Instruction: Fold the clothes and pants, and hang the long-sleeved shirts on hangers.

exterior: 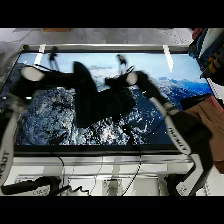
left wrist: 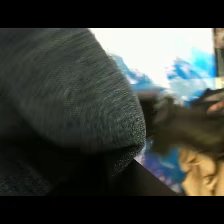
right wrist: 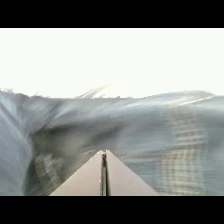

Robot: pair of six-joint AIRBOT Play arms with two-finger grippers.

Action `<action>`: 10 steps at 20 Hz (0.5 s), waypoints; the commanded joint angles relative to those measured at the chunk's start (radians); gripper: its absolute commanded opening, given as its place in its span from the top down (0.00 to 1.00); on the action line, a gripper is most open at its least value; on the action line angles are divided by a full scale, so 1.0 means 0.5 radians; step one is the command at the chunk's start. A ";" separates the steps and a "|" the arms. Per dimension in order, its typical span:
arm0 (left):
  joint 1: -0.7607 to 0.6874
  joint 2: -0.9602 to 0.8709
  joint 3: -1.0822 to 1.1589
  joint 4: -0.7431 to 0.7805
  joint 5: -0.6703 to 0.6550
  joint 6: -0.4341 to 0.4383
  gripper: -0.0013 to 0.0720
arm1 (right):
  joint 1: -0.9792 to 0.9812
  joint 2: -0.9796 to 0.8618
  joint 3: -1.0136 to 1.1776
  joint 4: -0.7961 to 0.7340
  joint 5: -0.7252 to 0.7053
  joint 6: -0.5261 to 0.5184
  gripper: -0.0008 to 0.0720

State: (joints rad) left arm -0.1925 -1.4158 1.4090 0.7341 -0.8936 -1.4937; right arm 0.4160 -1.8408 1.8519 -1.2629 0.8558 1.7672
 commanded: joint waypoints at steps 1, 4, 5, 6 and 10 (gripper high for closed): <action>-0.406 -0.251 0.000 -0.124 0.537 -0.019 0.95 | -0.318 0.220 0.001 -0.080 0.207 -0.050 0.95; -0.655 -0.445 0.000 -0.125 0.724 -0.020 0.51 | -0.478 0.223 -0.001 -0.173 0.393 -0.134 0.95; -0.703 -0.484 0.000 -0.124 0.716 -0.019 0.06 | -0.527 0.216 -0.014 -0.185 0.436 -0.218 0.95; -0.734 -0.497 0.000 -0.124 0.683 -0.016 0.02 | -0.576 0.216 -0.034 -0.201 0.458 -0.299 0.91; -0.674 -0.409 0.000 -0.124 0.556 0.227 0.02 | -0.791 0.215 -0.050 -0.164 0.521 -0.415 0.77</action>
State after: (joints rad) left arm -0.5274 -1.6306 1.4086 0.6743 -0.6029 -1.4593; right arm 0.0959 -1.7370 1.8320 -1.3483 1.0698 1.6211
